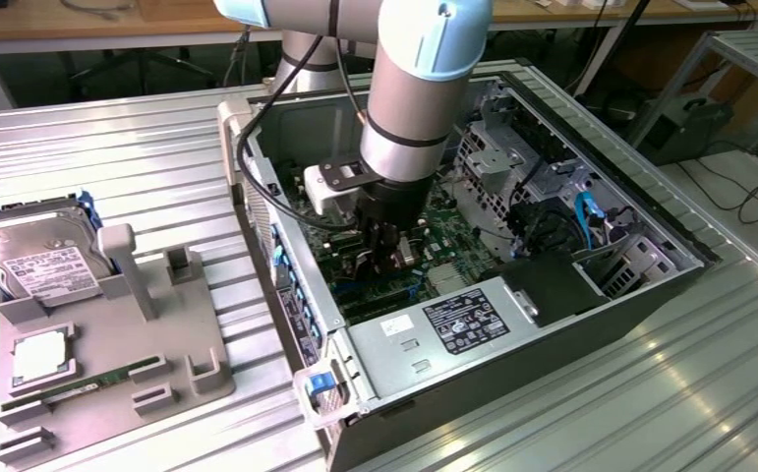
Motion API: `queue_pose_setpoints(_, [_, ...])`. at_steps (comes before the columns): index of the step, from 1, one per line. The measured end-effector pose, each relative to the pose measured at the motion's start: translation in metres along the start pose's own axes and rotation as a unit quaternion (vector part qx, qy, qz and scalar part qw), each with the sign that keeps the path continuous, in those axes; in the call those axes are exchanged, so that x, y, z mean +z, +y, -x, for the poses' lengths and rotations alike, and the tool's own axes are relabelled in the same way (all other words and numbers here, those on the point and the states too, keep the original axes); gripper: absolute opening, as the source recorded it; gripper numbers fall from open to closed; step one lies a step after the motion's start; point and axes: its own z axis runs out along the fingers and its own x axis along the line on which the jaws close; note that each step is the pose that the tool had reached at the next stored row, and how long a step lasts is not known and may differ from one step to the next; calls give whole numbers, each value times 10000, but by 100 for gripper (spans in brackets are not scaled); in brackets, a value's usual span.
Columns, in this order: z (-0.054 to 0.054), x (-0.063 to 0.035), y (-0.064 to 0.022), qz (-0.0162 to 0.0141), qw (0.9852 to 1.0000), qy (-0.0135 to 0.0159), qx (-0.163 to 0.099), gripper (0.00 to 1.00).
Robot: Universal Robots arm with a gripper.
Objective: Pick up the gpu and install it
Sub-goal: 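Insert the gpu into the slot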
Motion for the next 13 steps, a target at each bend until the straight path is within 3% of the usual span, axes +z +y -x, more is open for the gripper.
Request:
queue_pose_setpoints(3, [-4,-19,2,9,10000,24,0,34])
queue_pose_setpoints(6, [4,-72,2,-4,10000,20,-1,34])
queue_pose_setpoints(10, [28,-269,2,-27,10000,27,-1,34])
queue_pose_setpoints(11, [45,-402,2,-39,10000,31,-2,34])
queue_pose_setpoints(13, [59,-530,3,-54,10000,33,-2,34])
